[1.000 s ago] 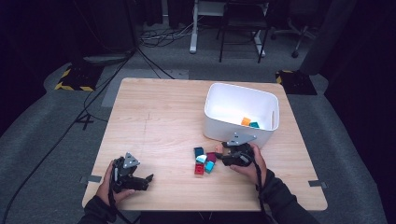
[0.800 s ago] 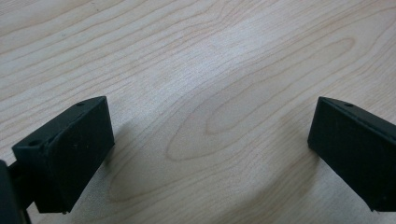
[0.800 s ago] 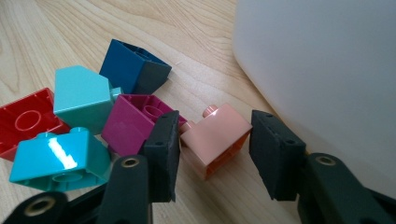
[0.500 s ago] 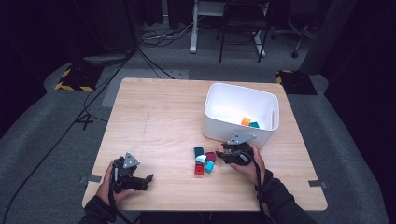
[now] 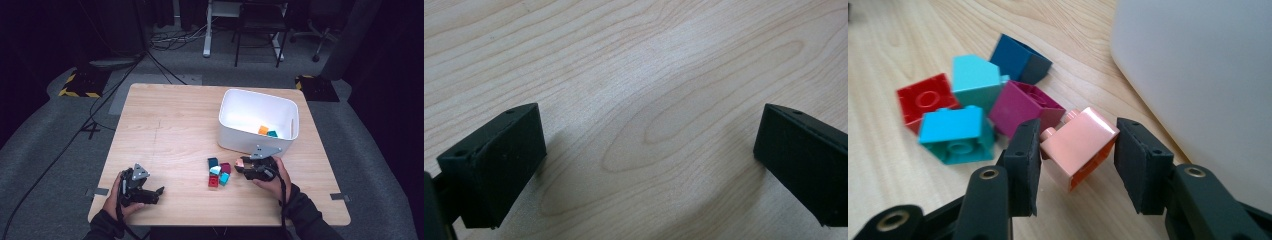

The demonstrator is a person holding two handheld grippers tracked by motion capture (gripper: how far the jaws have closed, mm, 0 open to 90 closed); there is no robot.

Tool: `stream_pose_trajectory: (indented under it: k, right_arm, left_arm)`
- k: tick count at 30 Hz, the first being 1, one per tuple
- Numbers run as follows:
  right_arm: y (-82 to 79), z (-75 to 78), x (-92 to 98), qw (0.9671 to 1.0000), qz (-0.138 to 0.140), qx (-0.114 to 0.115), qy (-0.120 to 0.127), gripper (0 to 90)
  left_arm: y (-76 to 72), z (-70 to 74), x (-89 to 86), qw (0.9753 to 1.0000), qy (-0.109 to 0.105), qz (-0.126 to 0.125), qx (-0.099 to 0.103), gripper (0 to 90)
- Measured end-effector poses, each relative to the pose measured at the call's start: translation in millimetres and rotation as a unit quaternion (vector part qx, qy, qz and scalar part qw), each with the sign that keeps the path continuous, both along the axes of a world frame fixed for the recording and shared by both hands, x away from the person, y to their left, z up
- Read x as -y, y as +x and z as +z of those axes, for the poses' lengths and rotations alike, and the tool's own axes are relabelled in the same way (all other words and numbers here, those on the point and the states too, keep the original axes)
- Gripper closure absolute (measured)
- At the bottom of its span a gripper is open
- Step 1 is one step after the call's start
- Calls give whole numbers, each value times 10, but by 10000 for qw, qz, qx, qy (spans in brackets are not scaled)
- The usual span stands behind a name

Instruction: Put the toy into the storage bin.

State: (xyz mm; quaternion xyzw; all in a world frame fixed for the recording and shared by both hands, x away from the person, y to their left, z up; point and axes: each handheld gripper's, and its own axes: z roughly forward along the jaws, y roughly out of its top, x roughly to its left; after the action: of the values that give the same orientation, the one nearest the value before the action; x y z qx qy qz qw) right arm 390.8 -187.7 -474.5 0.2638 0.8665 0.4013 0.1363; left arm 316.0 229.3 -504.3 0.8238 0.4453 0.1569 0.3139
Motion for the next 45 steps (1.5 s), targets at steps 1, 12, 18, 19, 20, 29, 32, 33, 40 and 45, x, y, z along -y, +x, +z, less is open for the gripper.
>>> stream_pose_trajectory:
  k: [1, 12, 18, 19, 20, 29, 32, 33, 40, 45]
  right_arm:
    - [-21, 20, 5, 10000, 25, 34, -15, 546]
    - [-222, 325, 185, 9988, 45, 339, 355, 547]
    - [-306, 498, 358, 9972, 30, 484, 570, 547]
    - [-316, 514, 379, 9970, 16, 511, 587, 547]
    - [-327, 533, 406, 9967, 10, 534, 612, 547]
    - [-373, 675, 646, 9945, -191, 696, 765, 548]
    - [-385, 725, 705, 9934, -232, 745, 844, 547]
    - [-391, 745, 720, 9933, -236, 752, 843, 548]
    - [-415, 889, 782, 9919, -250, 896, 863, 548]
    - [-427, 1056, 823, 9902, -283, 1007, 927, 547]
  left_arm:
    - [0, 0, 0, 10000, 1, -1, -1, 5]
    - [0, 0, 0, 10000, 1, -1, 0, 5]
    - [0, 0, 0, 10000, 0, 0, 0, 5]
    - [0, 0, 0, 10000, -1, 1, 0, 5]
    - [0, 0, 0, 10000, 0, -1, 0, 5]
    - [0, 1, 0, 10000, 0, -2, -4, 5]
    - [0, 0, 0, 10000, -1, 1, 0, 5]
    - [0, 0, 0, 10000, -1, -1, -1, 5]
    - [1, 0, 0, 10000, 0, 2, -4, 5]
    - [2, 2, 0, 10000, 0, 4, -12, 5]
